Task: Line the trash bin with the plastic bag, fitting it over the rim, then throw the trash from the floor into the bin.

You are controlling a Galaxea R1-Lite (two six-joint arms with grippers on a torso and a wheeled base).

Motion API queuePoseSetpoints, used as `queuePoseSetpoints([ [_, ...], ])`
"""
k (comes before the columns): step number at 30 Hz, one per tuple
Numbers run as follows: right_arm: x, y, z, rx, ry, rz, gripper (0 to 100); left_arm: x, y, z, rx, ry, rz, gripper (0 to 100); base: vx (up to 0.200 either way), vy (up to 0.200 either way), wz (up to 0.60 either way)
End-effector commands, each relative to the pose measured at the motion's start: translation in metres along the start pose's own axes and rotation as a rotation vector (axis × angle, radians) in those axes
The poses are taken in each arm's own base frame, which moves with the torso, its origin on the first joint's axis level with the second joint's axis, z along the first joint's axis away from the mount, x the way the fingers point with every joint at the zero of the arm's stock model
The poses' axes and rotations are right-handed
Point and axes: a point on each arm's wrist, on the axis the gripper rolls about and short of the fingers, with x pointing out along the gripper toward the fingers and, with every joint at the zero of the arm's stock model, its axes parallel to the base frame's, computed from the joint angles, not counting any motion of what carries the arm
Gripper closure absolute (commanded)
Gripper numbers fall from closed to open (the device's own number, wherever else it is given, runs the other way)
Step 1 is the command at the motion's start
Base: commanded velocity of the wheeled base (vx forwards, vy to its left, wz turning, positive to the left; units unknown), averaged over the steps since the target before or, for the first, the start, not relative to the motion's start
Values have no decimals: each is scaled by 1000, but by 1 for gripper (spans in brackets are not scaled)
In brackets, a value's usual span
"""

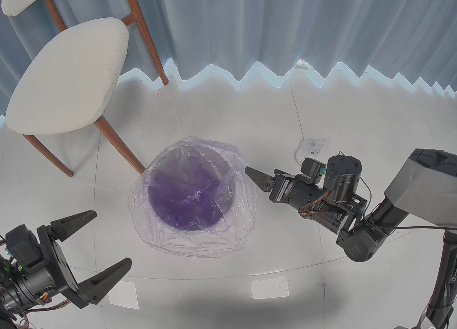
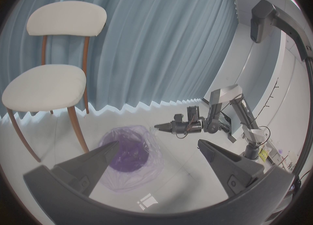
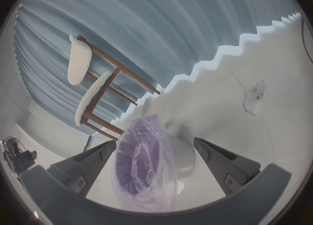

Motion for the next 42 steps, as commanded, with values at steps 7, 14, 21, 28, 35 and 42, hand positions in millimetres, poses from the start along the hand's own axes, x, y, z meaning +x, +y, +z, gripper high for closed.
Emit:
queuePoseSetpoints([
  [7, 40, -19, -20, -64, -6, -4, 0, -9, -1, 14, 25, -86, 15, 0, 0, 0, 0],
  [14, 50, -15, -21, -67, -22, 18, 0, -10, -2, 15, 27, -94, 12, 0, 0, 0, 0],
  [21, 57, -14, -29, -66, -13, 36, 100, -10, -2, 12, 24, -80, 7, 0, 0, 0, 0],
  [28, 56, -16, -28, -59, -23, 34, 100, -10, -2, 11, 22, -73, 6, 0, 0, 0, 0],
  [35, 53, -28, -31, -34, -22, 12, 100, -10, -2, 10, 21, -62, 6, 0, 0, 0, 0],
  [42, 59, -54, -53, -27, 0, -31, 100, -10, -2, 10, 20, -61, 6, 0, 0, 0, 0],
])
